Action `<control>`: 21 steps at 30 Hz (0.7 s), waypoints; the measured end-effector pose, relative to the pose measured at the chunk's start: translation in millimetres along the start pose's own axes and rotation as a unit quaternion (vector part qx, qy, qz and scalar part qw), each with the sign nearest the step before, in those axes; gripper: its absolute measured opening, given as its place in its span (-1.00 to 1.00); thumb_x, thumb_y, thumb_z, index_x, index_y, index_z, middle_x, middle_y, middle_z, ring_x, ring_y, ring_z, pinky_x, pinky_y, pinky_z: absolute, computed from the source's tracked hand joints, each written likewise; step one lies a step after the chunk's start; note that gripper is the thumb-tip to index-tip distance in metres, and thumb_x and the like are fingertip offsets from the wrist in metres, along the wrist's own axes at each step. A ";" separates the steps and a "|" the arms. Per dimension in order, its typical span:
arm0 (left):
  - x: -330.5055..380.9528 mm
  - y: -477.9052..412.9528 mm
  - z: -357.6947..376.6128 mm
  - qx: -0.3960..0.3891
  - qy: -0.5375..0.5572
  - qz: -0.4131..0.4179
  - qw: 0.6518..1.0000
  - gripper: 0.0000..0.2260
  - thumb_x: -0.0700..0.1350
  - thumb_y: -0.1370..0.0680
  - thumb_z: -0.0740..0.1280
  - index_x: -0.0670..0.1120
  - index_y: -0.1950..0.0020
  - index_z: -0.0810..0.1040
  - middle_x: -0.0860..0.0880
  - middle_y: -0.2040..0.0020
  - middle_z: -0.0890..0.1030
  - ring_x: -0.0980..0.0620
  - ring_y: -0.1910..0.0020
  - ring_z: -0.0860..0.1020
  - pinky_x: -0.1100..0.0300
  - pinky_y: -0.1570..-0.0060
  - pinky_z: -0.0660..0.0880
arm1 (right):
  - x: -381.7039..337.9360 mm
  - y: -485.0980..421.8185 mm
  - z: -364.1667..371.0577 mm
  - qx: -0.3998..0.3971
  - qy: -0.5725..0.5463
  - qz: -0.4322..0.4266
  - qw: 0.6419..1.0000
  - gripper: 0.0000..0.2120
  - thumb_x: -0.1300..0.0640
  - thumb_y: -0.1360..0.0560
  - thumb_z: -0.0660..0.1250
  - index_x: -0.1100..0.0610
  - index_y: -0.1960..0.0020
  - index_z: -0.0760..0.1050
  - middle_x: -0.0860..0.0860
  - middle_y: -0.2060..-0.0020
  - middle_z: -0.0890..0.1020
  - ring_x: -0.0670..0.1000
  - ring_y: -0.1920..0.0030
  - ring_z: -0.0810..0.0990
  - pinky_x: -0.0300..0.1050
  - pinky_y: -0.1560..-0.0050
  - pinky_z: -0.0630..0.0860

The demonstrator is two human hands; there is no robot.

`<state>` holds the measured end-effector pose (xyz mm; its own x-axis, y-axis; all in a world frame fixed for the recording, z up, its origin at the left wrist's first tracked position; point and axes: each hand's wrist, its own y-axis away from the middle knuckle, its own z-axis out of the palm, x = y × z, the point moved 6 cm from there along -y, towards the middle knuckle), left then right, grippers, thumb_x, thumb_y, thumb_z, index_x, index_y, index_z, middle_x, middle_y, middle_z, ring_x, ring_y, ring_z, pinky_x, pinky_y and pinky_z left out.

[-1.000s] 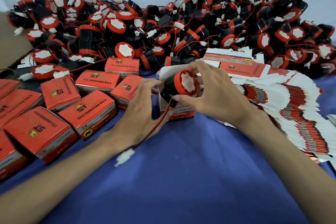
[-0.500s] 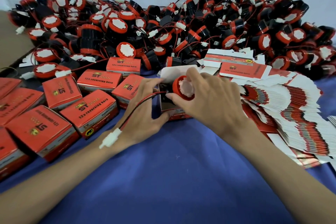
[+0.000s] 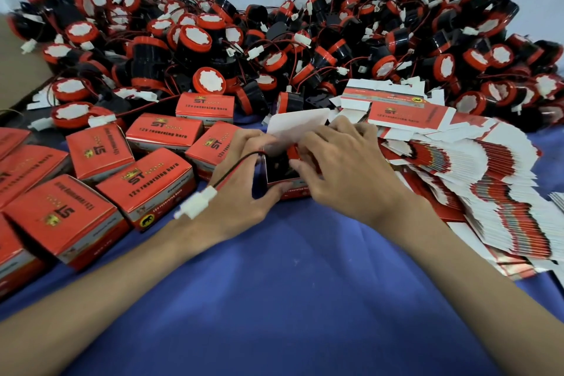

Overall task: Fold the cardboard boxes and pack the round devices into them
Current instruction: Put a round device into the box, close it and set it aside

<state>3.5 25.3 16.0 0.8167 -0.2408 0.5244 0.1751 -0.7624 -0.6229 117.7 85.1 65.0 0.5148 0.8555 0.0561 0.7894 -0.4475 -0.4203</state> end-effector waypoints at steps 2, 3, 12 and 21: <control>-0.7 0.0 1.4 -0.009 0.002 -0.007 1.000 -0.58 -0.07 -0.45 0.43 -0.17 -0.25 0.45 0.10 -0.17 0.33 0.20 -0.20 0.34 0.52 -0.23 0.22 | -2.6 0.9 -6.0 0.036 -0.017 -0.032 0.999 -0.91 0.08 -0.51 0.32 0.10 0.05 0.52 -0.01 0.08 0.60 0.10 -0.03 0.54 0.16 -0.13 0.22; -0.3 -0.1 1.6 -0.006 0.004 -0.004 1.000 -0.60 -0.07 -0.46 0.42 -0.17 -0.24 0.46 0.07 -0.17 0.35 0.19 -0.19 0.35 0.50 -0.22 0.24 | -4.4 1.7 -10.6 0.062 -0.030 -0.049 0.996 -0.90 0.10 -0.49 0.35 0.10 0.03 0.54 -0.02 0.06 0.59 0.09 -0.04 0.55 0.13 -0.11 0.21; 0.3 -1.2 5.1 -0.022 -0.046 0.021 0.998 -0.60 -0.03 -0.49 0.12 -0.26 -0.16 0.50 -0.06 -0.05 0.50 0.24 -0.07 0.33 0.47 -0.11 0.34 | -55.1 -15.1 -22.7 0.122 -0.233 -0.138 0.955 -0.89 0.30 -0.47 0.32 0.31 0.11 0.62 0.15 0.19 0.63 0.14 0.21 0.58 0.04 0.19 0.52; -4.3 0.2 0.9 -0.011 0.006 0.005 1.000 -0.53 -0.08 -0.42 0.46 -0.15 -0.25 0.39 0.08 -0.18 0.30 0.24 -0.14 0.33 0.56 -0.14 0.25 | 25.9 -22.6 -20.8 0.075 -0.489 0.107 0.862 -0.85 0.31 -0.59 0.22 0.08 0.04 0.48 0.04 0.26 0.63 -0.08 0.26 0.70 -0.20 0.21 0.63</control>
<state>0.5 26.7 13.2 0.8119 -0.2549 0.5251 0.1547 -0.7734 -0.6147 120.1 111.9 94.8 0.0574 0.6009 -0.7972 0.6218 -0.6463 -0.4424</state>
